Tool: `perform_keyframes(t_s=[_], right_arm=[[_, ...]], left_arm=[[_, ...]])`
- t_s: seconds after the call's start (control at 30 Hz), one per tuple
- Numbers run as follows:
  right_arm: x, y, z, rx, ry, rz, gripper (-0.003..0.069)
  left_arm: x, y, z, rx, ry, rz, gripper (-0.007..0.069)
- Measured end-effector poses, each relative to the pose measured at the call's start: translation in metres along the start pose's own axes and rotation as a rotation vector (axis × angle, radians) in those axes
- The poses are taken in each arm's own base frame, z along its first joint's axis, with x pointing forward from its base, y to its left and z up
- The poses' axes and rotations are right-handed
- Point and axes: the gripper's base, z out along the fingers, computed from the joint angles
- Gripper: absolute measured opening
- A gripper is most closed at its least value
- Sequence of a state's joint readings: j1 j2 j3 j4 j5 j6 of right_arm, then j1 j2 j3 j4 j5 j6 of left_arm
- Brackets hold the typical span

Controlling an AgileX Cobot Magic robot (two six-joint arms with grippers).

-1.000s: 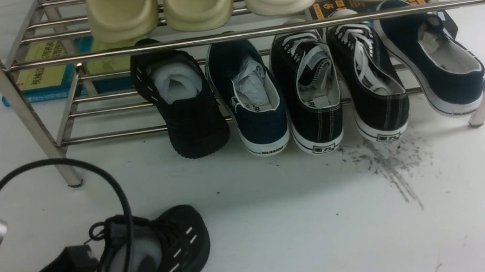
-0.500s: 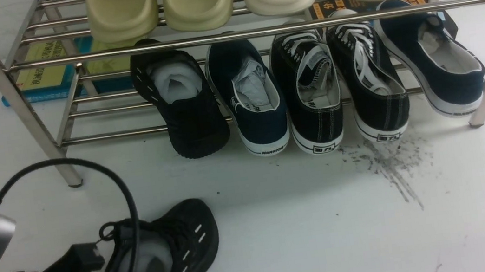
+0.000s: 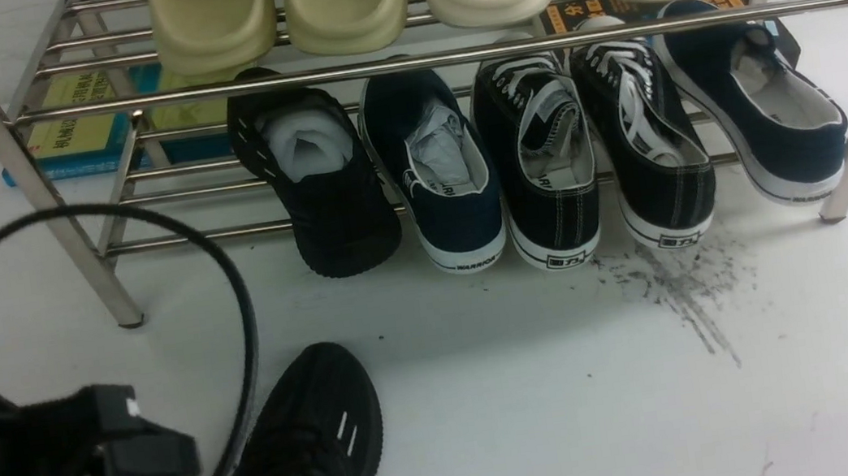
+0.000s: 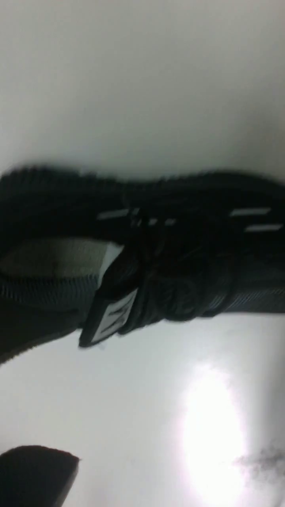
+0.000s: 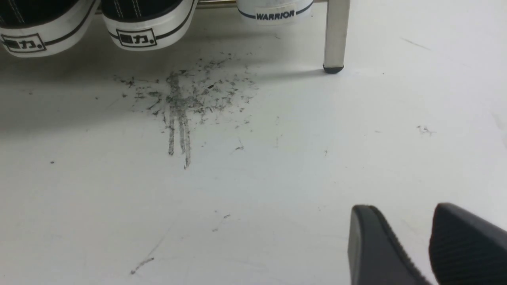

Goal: Take the shoes off the shelf with your hand on the white table.
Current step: 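Grasp the leftmost shoe on the bottom shelf of the shoe rack with the left gripper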

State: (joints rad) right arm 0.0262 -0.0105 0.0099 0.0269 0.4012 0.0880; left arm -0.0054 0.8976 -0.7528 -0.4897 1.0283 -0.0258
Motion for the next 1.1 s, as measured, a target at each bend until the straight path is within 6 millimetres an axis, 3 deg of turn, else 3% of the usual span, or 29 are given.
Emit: perform_keyframes(t_s=[0.03, 0.07, 0.13, 0.2, 0.27, 0.3, 0.33, 0.43, 0.57, 0.87, 1.1], right_arm=[[0.0, 0.0, 0.0, 0.0, 0.0, 0.0, 0.0239], [0.0, 0.0, 0.0, 0.0, 0.0, 0.0, 0.0239], [0.0, 0.0, 0.0, 0.0, 0.0, 0.0, 0.0239], [0.0, 0.0, 0.0, 0.0, 0.0, 0.0, 0.0239], [0.0, 0.0, 0.0, 0.0, 0.0, 0.0, 0.0239], [0.0, 0.0, 0.0, 0.0, 0.0, 0.0, 0.0239], [0.0, 0.0, 0.0, 0.0, 0.0, 0.0, 0.0239], [0.0, 0.0, 0.0, 0.0, 0.0, 0.0, 0.0239], [0.0, 0.0, 0.0, 0.0, 0.0, 0.0, 0.0239], [0.0, 0.0, 0.0, 0.0, 0.0, 0.0, 0.0239], [0.0, 0.0, 0.0, 0.0, 0.0, 0.0, 0.0239]], left_arm=[[-0.01, 0.003, -0.01, -0.108, -0.022, 0.034, 0.0356], [-0.011, 0.003, -0.011, -0.12, -0.023, 0.042, 0.0346], [-0.019, 0.013, -0.014, -0.257, -0.017, 0.059, 0.0218], [-0.021, 0.019, -0.011, -0.319, 0.008, 0.066, 0.0125], [-0.023, 0.034, 0.01, -0.393, 0.099, 0.057, 0.002], [-0.022, 0.034, 0.011, -0.393, 0.101, 0.056, 0.0016], [-0.018, 0.043, 0.032, -0.393, 0.17, 0.027, 0.0002], [-0.007, 0.054, 0.065, -0.341, 0.267, -0.025, 0.0001], [-0.001, 0.055, 0.089, -0.24, 0.335, -0.061, 0.0001], [-0.005, 0.049, 0.119, -0.058, 0.397, -0.14, 0.0002], [-0.005, 0.039, 0.121, 0.055, 0.428, -0.169, 0.0012]])
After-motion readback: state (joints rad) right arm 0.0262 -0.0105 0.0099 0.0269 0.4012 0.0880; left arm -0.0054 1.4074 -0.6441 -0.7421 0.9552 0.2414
